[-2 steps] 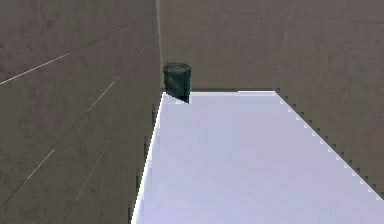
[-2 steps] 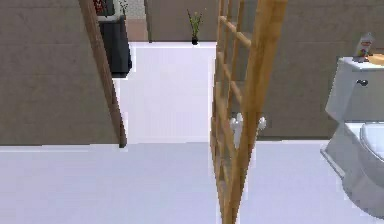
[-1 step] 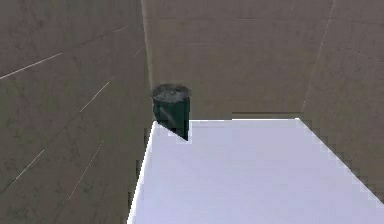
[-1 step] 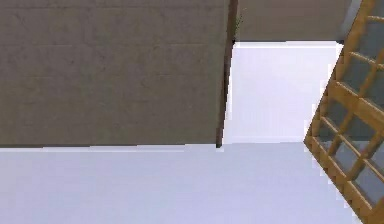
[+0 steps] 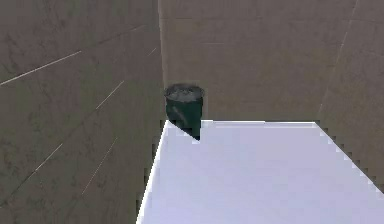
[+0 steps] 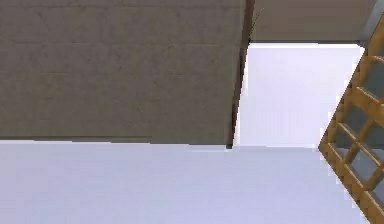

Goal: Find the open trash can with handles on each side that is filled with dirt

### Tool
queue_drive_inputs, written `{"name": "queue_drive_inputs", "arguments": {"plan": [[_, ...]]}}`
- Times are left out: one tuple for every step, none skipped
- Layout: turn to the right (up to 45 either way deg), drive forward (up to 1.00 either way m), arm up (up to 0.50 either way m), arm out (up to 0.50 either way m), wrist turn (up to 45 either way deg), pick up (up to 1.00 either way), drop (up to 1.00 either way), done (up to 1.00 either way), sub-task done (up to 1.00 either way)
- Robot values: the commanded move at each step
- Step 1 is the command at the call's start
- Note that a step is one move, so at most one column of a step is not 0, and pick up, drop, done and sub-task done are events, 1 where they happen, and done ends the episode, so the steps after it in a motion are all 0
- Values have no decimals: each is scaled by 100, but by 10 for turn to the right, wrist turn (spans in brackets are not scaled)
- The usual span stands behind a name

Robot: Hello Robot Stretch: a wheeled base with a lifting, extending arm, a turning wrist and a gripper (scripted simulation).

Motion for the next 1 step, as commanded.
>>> {"name": "queue_drive_inputs", "arguments": {"plan": [[0,100,0,0,0,0,0,0,0]]}}
